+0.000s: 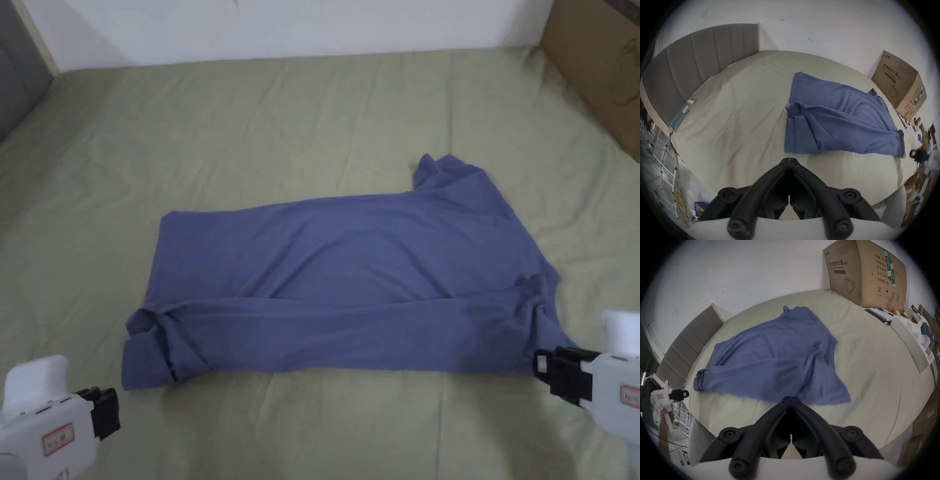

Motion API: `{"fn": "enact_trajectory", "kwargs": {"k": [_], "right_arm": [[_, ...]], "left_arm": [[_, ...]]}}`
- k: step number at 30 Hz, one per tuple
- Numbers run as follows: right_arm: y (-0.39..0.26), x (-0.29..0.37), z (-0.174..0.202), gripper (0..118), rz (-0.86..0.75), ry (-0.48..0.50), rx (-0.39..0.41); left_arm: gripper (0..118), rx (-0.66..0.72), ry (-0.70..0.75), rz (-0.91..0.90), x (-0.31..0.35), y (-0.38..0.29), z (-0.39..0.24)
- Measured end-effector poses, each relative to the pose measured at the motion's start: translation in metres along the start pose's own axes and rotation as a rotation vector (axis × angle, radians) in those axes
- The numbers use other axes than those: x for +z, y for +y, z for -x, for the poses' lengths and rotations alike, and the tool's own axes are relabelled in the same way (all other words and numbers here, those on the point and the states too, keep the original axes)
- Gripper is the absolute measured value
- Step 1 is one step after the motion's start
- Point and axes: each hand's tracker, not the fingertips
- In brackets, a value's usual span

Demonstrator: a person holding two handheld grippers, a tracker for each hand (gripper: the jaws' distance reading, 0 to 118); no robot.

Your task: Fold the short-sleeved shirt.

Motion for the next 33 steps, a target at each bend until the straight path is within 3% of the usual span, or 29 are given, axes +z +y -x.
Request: {"fn": "enact_trajectory", "kwargs": {"k": [3, 4, 5, 6, 7, 8, 14, 15, 17, 20, 22, 25, 26, 27, 31, 32, 33], "right_arm": [[-0.014, -0.001, -0.004, 0, 0.018, -0.004, -0.02], [-0.016, -0.001, -0.006, 0, 0.023, -0.005, -0.031], [-0.019, -0.001, -0.008, 0, 0.026, -0.014, -0.044], [-0.021, -0.001, -0.009, 0, 0.027, -0.027, -0.053], [-0.023, -0.001, -0.01, 0, 0.029, -0.033, -0.056], [-0.025, 0.001, -0.013, 0, 0.032, -0.04, -0.064], [-0.038, 0.008, -0.024, 0, 0.046, -0.06, -0.107], [-0.04, 0.008, -0.026, 0, 0.051, -0.069, -0.116], [-0.042, 0.007, -0.031, 0, 0.055, -0.073, -0.13], [-0.037, 0.002, -0.033, 4, 0.059, -0.074, -0.14], [-0.028, -0.002, -0.034, 50, 0.052, -0.091, -0.129], [-0.011, -0.016, -0.043, 81, 0.034, -0.118, -0.133], [-0.003, -0.021, -0.046, 99, 0.025, -0.141, -0.159], [0.003, -0.027, -0.049, 104, 0.009, -0.137, -0.173], [0.022, -0.064, -0.058, 98, 0.03, -0.11, -0.225], [0.024, -0.075, -0.058, 85, 0.058, -0.107, -0.233], [0.026, -0.08, -0.054, 27, 0.102, -0.124, -0.293]], "left_arm": [[1, 0.002, -0.011, -0.017, -0.008, 0.006, -0.003], [12, -0.008, -0.01, -0.018, -0.012, 0.009, -0.004], [35, -0.014, -0.014, -0.016, -0.019, 0.013, -0.004], [68, -0.02, -0.006, -0.003, -0.028, 0.017, -0.005], [82, -0.025, -0.002, 0.01, -0.035, 0.02, -0.008], [84, -0.035, -0.004, 0.014, -0.045, 0.021, -0.008], [79, -0.024, 0.032, 0.084, -0.086, 0.019, -0.005], [59, -0.045, 0.041, 0.064, -0.081, 0.021, -0.009], [5, -0.106, 0.115, 0.006, -0.074, 0.022, -0.016], [4, -0.072, 0.1, 0.047, -0.082, 0.028, -0.018], [4, -0.088, 0.11, 0.039, -0.082, 0.029, -0.019], [4, -0.095, 0.101, 0.034, -0.074, 0.032, -0.021], [4, -0.101, 0.094, 0.031, -0.072, 0.033, -0.02], [4, -0.109, 0.089, 0.029, -0.065, 0.034, -0.023], [4, -0.134, 0.075, 0.021, -0.054, 0.039, -0.027], [4, -0.142, 0.075, 0.019, -0.052, 0.04, -0.029], [4, -0.149, 0.074, 0.017, -0.05, 0.041, -0.03]]}}
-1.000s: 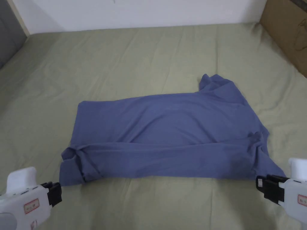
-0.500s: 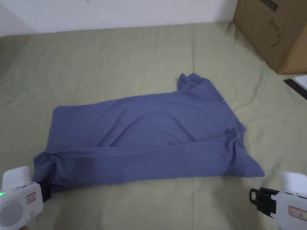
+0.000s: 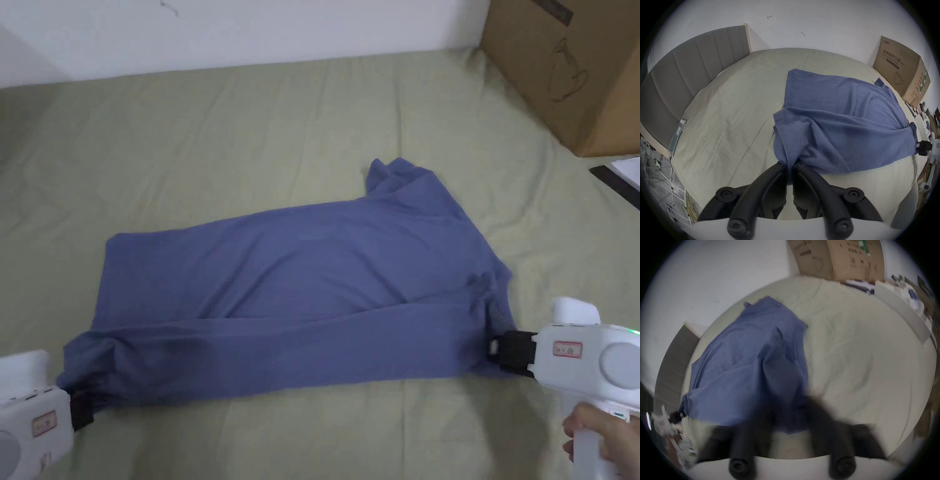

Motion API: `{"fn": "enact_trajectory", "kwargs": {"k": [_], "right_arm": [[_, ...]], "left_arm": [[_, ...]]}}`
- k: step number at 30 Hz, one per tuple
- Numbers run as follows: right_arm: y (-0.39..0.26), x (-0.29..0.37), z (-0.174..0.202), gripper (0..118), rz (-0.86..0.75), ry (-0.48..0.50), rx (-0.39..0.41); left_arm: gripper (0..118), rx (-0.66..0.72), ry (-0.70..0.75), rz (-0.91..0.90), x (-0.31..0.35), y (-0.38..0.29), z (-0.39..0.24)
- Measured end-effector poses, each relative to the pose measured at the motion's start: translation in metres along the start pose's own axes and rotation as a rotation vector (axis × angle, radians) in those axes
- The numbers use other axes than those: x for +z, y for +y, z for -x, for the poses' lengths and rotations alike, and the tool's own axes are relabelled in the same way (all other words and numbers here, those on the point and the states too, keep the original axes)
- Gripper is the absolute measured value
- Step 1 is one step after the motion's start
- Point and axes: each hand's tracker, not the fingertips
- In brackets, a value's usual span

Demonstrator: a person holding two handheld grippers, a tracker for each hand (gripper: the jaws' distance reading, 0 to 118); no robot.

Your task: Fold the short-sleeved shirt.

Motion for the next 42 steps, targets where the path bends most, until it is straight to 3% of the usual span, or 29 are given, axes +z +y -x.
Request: {"fn": "enact_trajectory", "kwargs": {"k": [1, 2, 4, 8, 14, 16, 19, 23, 25, 26, 29, 30, 34, 35, 37, 38, 39, 40, 42], "right_arm": [[0.0, -0.004, 0.003, 5, 0.012, 0.026, -0.048], [-0.003, -0.005, 0.006, 5, -0.005, 0.063, -0.052], [-0.005, -0.005, 0.012, 5, -0.031, -0.008, 0.033], [-0.008, 0.014, 0.007, 5, -0.037, 0.016, 0.022], [-0.009, 0.063, -0.003, 5, -0.022, 0.011, 0.099], [-0.017, 0.077, -0.006, 5, -0.001, -0.039, 0.175], [-0.038, 0.095, -0.009, 5, 0.049, -0.028, 0.198], [-0.075, 0.09, -0.009, 6, 0.106, -0.092, 0.322], [-0.082, 0.075, -0.014, 6, 0.119, -0.086, 0.324], [-0.082, 0.073, -0.012, 12, 0.13, -0.098, 0.318], [-0.073, 0.076, -0.009, 70, 0.154, -0.138, 0.319], [-0.07, 0.081, -0.01, 86, 0.147, -0.138, 0.319], [-0.051, 0.108, -0.005, 84, 0.057, -0.145, 0.332], [-0.045, 0.114, -0.002, 83, 0.035, -0.136, 0.334], [-0.035, 0.122, 0.004, 56, -0.009, -0.098, 0.325], [-0.03, 0.124, 0.008, 34, -0.031, -0.072, 0.315], [-0.025, 0.122, 0.011, 10, -0.047, -0.057, 0.299], [-0.02, 0.12, 0.015, 7, -0.057, -0.048, 0.29], [-0.011, 0.111, 0.023, 0, -0.07, -0.02, 0.28]], "left_arm": [[4, -0.005, -0.003, 0.0, 0.001, 0.001, -0.001], [4, -0.009, -0.006, 0.0, 0.003, 0.002, 0.0], [4, -0.011, -0.011, 0.0, 0.005, 0.003, 0.0], [4, -0.036, -0.029, 0.011, 0.011, 0.004, 0.004], [4, -0.02, -0.048, 0.005, 0.034, -0.001, 0.025], [4, -0.014, -0.042, 0.019, 0.044, -0.01, 0.03], [4, -0.007, -0.035, 0.041, 0.058, -0.037, 0.034], [4, -0.04, 0.023, 0.116, 0.053, -0.077, 0.031], [4, -0.026, 0.015, 0.132, 0.045, -0.084, 0.03], [7, -0.006, 0.017, 0.131, 0.038, -0.086, 0.035], [62, 0.01, 0.057, 0.135, 0.042, -0.077, 0.038], [72, 0.026, 0.054, 0.12, 0.046, -0.073, 0.043], [72, 0.104, 0.042, -0.004, 0.078, -0.046, 0.044], [72, 0.11, 0.026, -0.048, 0.086, -0.037, 0.042], [65, 0.12, 0.006, -0.116, 0.094, -0.021, 0.035], [52, 0.109, -0.003, -0.152, 0.1, -0.015, 0.022], [22, 0.09, -0.003, -0.175, 0.099, -0.009, 0.015], [3, 0.072, 0.013, -0.178, 0.094, -0.003, 0.008], [0, 0.045, 0.042, -0.152, 0.081, 0.007, -0.007]]}}
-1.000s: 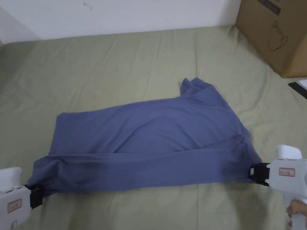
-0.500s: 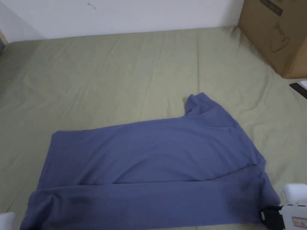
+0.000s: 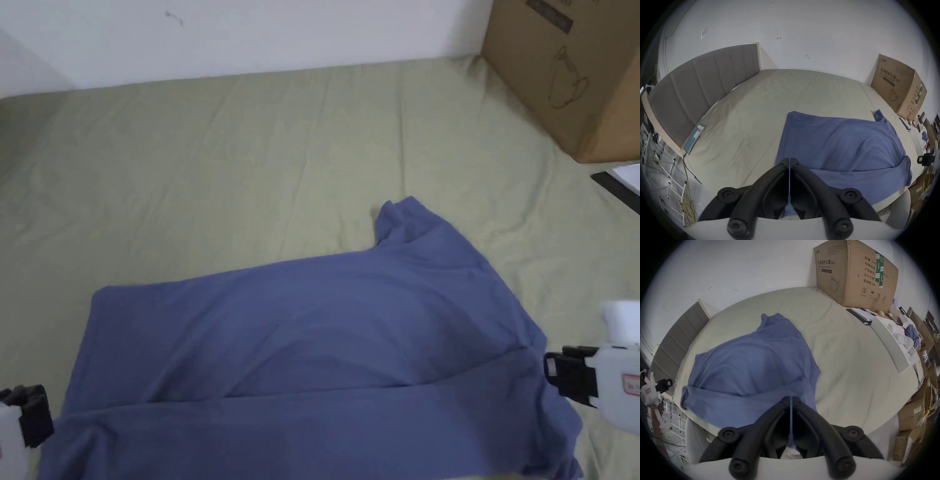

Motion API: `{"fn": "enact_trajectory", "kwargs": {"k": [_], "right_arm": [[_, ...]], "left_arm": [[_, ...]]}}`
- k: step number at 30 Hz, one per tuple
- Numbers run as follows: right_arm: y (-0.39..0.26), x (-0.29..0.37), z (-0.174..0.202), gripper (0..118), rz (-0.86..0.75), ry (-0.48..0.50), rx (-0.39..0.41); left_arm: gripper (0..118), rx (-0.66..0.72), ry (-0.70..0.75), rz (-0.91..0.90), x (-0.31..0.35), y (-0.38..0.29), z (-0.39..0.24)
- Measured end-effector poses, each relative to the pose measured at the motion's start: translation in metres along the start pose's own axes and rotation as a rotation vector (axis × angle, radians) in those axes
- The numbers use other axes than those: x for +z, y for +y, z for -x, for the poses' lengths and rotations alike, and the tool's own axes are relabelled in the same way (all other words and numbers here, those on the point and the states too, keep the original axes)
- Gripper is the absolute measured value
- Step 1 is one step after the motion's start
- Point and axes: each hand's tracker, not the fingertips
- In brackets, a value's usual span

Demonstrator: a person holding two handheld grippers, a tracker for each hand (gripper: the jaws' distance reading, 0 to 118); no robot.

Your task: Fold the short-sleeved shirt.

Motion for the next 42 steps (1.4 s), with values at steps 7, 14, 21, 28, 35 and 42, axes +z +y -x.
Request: {"fn": "enact_trajectory", "kwargs": {"k": [7, 14, 21, 28, 35, 42], "right_arm": [[0.062, -0.051, 0.004, 0, -0.025, 0.019, -0.015], [0.152, -0.131, -0.002, 93, -0.027, -0.017, 0.03], [0.186, -0.221, 0.002, 90, 0.123, -0.137, 0.088], [0.194, -0.246, 0.011, 36, 0.214, -0.106, 0.1], [0.194, -0.248, 0.026, 0, 0.217, -0.116, 0.151], [0.196, -0.246, 0.017, 0, 0.216, -0.084, 0.087]], "left_arm": [[0, -0.036, -0.081, 0.008, -0.024, 0.015, -0.03], [0, -0.058, -0.09, 0.026, -0.038, 0.026, -0.04], [0, -0.11, -0.06, 0.087, -0.056, 0.021, -0.04], [0, -0.103, -0.057, 0.123, -0.069, 0.026, -0.033], [106, -0.091, -0.112, 0.177, -0.116, 0.075, -0.019], [107, 0.005, -0.016, 0.294, -0.221, 0.122, -0.005]]}}
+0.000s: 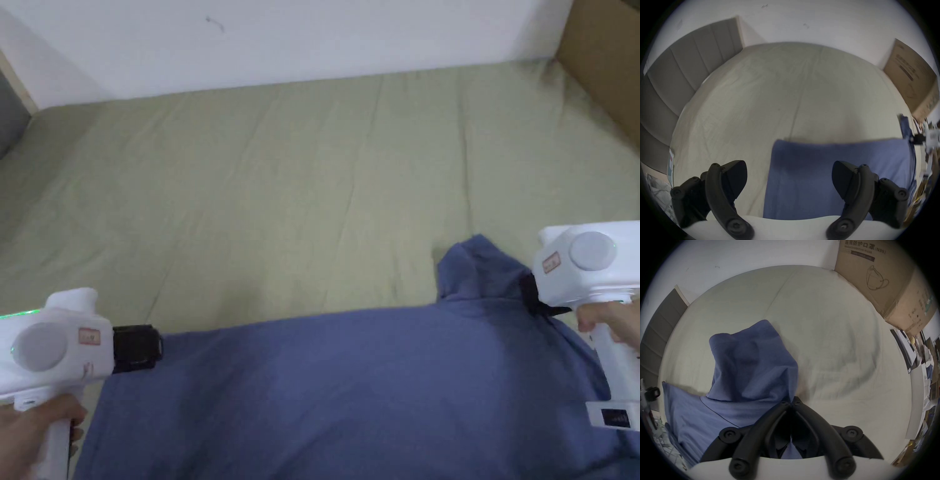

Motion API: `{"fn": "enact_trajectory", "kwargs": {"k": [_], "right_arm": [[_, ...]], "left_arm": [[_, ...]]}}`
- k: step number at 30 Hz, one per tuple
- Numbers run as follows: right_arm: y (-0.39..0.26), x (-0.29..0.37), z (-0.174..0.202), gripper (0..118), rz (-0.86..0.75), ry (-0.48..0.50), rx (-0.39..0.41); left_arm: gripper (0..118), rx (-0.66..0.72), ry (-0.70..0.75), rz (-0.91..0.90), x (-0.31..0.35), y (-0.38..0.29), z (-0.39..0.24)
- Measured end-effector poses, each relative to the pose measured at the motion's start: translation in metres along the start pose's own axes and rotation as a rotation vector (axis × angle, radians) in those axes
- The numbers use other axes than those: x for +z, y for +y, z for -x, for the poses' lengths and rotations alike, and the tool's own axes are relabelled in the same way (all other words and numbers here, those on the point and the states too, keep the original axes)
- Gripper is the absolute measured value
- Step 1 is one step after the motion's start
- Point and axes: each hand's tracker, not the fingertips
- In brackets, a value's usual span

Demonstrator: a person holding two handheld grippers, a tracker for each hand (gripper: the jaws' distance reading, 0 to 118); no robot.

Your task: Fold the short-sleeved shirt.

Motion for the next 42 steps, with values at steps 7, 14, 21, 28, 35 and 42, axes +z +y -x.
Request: {"fn": "enact_trajectory", "kwargs": {"k": [7, 14, 21, 28, 35, 42], "right_arm": [[-0.002, 0.007, 0.003, 0, 0.007, 0.007, 0.008], [-0.006, 0.025, 0.007, 0, -0.005, 0.008, 0.027], [-0.013, 0.08, -0.008, 0, -0.083, 0.031, 0.032], [-0.071, 0.158, -0.018, 0, -0.171, 0.065, 0.068], [-0.19, 0.206, -0.026, 0, -0.158, 0.103, 0.066], [-0.3, 0.17, -0.026, 0, -0.004, 0.113, 0.032]], "left_arm": [[79, -0.051, 0.053, 0.105, -0.051, 0.022, -0.017], [0, -0.029, 0.009, 0.064, -0.028, 0.026, -0.027], [0, -0.087, -0.034, -0.023, 0.03, 0.014, -0.02], [0, -0.135, -0.084, -0.157, 0.123, -0.026, 0.01], [0, -0.15, -0.099, -0.156, 0.165, -0.122, 0.041], [0, -0.126, -0.081, -0.025, 0.131, -0.211, 0.061]]}}
